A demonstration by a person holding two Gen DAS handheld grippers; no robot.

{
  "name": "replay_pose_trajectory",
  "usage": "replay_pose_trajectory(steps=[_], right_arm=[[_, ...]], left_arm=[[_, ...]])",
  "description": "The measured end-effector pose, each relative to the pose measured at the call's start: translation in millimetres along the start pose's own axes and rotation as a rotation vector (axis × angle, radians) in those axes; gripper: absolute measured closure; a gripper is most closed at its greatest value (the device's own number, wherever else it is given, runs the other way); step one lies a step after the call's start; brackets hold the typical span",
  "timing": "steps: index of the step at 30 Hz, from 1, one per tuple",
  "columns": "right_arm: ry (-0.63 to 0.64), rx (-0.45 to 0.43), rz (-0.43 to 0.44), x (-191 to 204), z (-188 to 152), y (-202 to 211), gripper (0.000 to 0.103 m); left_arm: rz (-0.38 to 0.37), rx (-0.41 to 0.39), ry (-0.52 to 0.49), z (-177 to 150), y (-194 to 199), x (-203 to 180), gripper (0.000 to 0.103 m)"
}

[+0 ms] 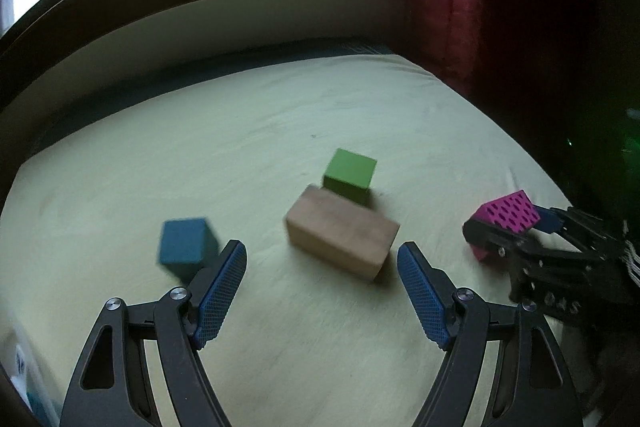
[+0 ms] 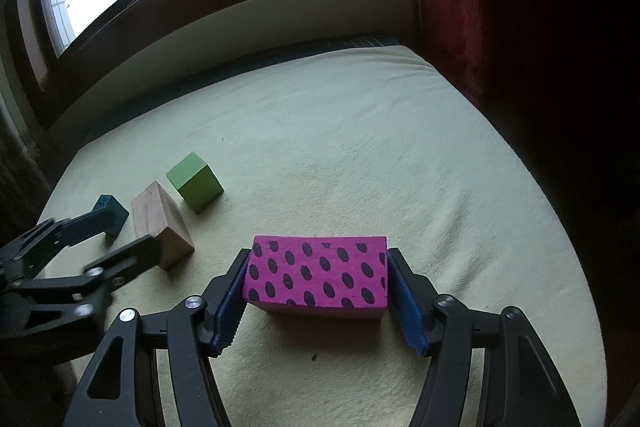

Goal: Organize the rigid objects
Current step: 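Grasp the wooden block with the left tool while the right holds the pink dotted block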

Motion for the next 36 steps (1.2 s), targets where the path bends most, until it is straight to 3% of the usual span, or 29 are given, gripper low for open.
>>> replay_pose_trajectory(steps=[7,10,16,36], right_arm=[[0.000,-0.003,0.005,0.1,-2.3,1.9,0.035],[-0.001,-0.002,0.005,0.3,-2.5,2.0,0.035],[0.003,-0.002,0.004,-1.6,-1.8,0.8,0.035],[0.007,-0.001,-0.003,-0.1,-2.0,1.1,0.035]], left_arm=[[-0.002,0.009,-0.014,6.9,-26.0,-10.3,0.025],[-0.018,0.022,-0.005,7.1,-33.0,-9.7,0.034],[-0.022,0.024,-0.002,7.6,-36.2,-9.1,0.035],[-0.018,-0.052,0.053,-19.4,11.1,4.2,0.035]])
Point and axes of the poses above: each gripper's, at about its wrist camera, not at the fingertips, and y roughly against the way its jaws point, x to its left, z to its top, the point moved 9 cm from there along -y, roughly the way its jaws point, and after that the axes turned 12 degrees about y, right-handed, at the moved point
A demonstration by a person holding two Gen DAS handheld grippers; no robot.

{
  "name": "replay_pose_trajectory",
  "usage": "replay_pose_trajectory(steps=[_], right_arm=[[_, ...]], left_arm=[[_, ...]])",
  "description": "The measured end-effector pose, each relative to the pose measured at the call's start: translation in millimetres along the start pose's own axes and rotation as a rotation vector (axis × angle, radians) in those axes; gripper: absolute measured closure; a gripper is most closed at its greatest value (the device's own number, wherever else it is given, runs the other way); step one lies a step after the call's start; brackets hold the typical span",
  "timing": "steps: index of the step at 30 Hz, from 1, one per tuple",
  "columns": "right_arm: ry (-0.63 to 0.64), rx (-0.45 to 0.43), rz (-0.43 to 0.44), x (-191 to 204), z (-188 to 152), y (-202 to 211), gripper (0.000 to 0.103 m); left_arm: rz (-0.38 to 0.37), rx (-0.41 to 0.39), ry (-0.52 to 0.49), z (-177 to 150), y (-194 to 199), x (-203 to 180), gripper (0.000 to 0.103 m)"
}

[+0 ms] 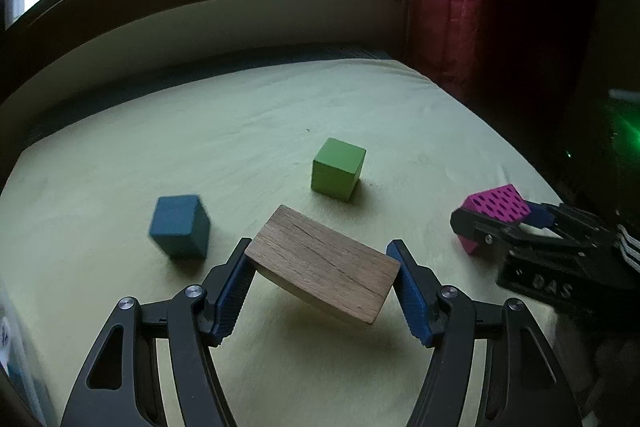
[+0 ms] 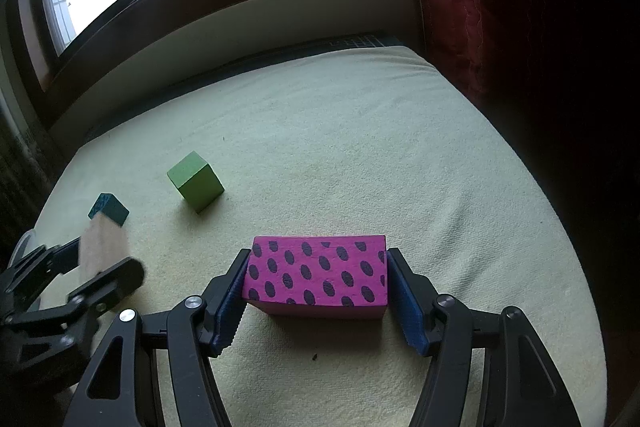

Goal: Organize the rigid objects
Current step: 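Grasp the wooden block with the left tool while the right holds the pink dotted block, then carry the wooden block into the bowl and open the left tool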

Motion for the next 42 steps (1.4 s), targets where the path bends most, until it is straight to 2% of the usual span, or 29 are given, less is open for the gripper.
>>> replay_pose_trajectory(steps=[17,42], right_arm=[[0.012,0.007,-0.024,5.1,-2.1,2.4,0.035],[0.037,0.034,-0.083,14.3,-13.1,11.8,0.039]], left_arm=[[0.055,-0.044,0.114,-23.7,55.7,51.7,0.036],[0.147,-0.147,0.227,-20.2,118.7,119.8,0.036]])
Point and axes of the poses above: each gripper's, at about its wrist camera, not at the fingertips, and y roughly against the way its jaws point, x to its left, z to its top, the point moved 9 cm from there along -y, roughly the way its jaws point, and after that the axes turned 12 degrees about y, right-handed, at the moved point
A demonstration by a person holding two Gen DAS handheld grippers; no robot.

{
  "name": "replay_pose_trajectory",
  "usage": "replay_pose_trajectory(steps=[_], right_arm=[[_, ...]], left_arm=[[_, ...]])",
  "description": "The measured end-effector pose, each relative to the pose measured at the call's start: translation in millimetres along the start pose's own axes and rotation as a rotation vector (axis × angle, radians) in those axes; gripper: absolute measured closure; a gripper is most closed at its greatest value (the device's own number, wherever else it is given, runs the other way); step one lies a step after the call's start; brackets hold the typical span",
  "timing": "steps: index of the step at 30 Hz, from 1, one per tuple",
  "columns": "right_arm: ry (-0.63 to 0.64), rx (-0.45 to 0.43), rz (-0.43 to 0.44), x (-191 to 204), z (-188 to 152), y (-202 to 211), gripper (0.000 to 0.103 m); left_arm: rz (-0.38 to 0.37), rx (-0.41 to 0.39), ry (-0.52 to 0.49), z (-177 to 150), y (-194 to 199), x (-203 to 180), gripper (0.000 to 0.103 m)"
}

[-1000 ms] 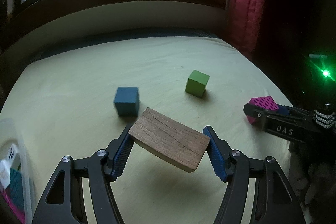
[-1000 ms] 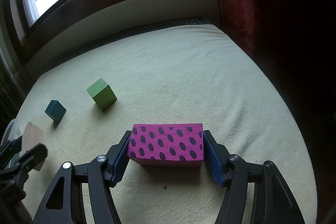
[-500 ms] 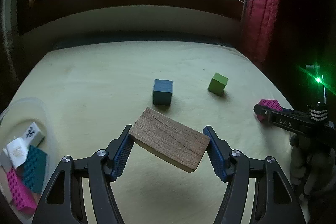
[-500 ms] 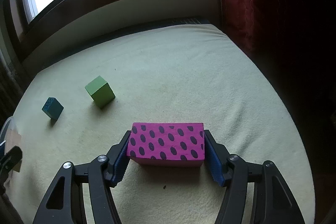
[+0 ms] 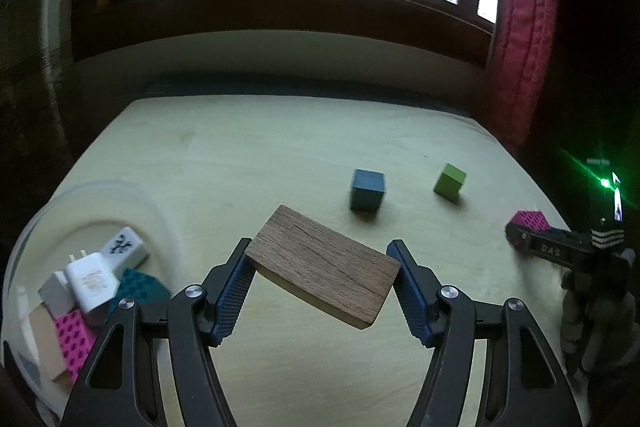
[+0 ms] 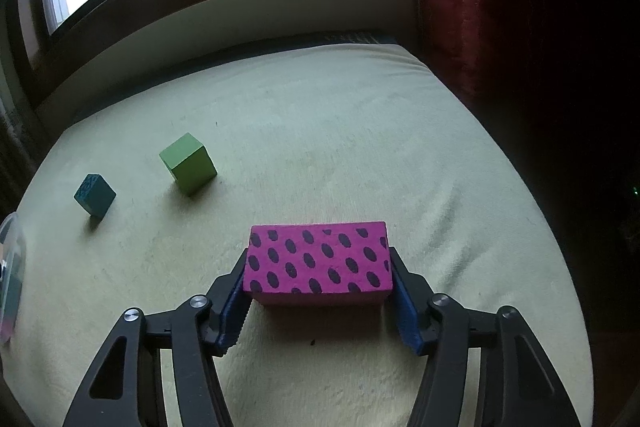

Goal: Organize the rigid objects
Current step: 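Carry the wooden block into the bowl and open the left tool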

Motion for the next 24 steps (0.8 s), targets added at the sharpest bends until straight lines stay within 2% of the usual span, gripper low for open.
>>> replay_pose_trajectory(steps=[7,15,24], right_arm=[[-0.029,-0.007,0.037,7.7,-6.2,10.5,0.039],[0.052,-0.057,0.087,46.7,-4.9,34.5,0.039],[0.082,-0.091,0.137,64.8,-5.3,54.9,0.039]], left_arm=[[0.033,-0.015,0.037,6.2,5.9,25.9,0.036],[0.064,-0.051,0.052,16.6,20.7,46.9,0.035],[0.125,-0.089,0.097,32.0,38.2,86.5,0.035]])
Point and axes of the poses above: each gripper's, at about its wrist camera, not at the fingertips, and y roughly against the way its jaws point, x to its left, z to its top, the point moved 9 cm from there along -y, roughly the way its jaws point, and after that the axes turned 12 degrees about y, right-handed, at the moved point
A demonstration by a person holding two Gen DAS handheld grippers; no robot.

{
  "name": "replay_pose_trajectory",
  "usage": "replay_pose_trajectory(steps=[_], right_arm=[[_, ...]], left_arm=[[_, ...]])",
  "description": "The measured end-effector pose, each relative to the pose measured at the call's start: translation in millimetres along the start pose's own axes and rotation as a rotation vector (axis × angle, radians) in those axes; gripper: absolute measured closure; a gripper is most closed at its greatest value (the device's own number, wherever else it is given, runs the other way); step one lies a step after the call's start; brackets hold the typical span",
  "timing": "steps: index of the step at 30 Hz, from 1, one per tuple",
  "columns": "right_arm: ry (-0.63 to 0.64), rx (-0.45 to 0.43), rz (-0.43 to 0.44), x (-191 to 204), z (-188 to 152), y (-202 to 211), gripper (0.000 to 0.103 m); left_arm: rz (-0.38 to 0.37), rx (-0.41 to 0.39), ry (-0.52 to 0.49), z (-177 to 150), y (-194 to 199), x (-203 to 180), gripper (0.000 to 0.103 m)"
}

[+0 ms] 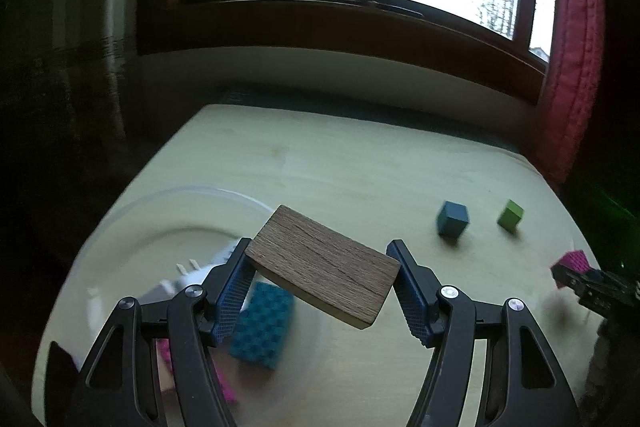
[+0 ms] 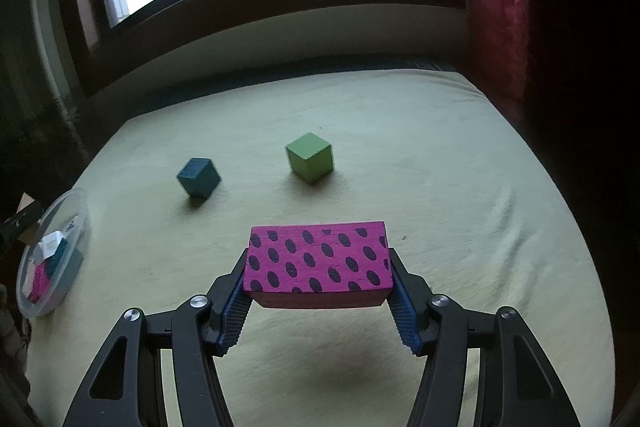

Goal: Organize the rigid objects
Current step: 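Carry the wooden block into the bowl and open the left tool, then lower the pink dotted block into the bowl and open the right tool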

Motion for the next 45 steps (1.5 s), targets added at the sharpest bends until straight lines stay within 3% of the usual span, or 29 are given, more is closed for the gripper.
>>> replay_pose_trajectory(steps=[15,25,31,45], right_arm=[[0.041,-0.011,0.055,42.1,-1.9,13.4,0.039],[0.061,-0.010,0.077,62.3,-5.7,18.1,0.039],[0.078,-0.007,0.093,73.3,-9.2,18.3,0.039],[0.129,-0.008,0.152,114.8,-13.8,23.6,0.039]], left_arm=[[0.113,-0.049,0.114,27.3,8.3,75.5,0.035],[0.131,-0.049,0.154,31.3,8.8,93.0,0.035],[0.151,-0.064,0.220,36.2,14.0,108.6,0.028],[0.134,-0.095,0.218,47.3,34.1,114.9,0.028]])
Point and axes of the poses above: each gripper's, at about its wrist camera, not at the fingertips, and y roughly against the way its jaws point, x to its left, z to its top, the point moved 9 cm from there along -y, roughly the way its jaws point, and after that the axes turned 12 degrees about y, right-handed, at the moved point
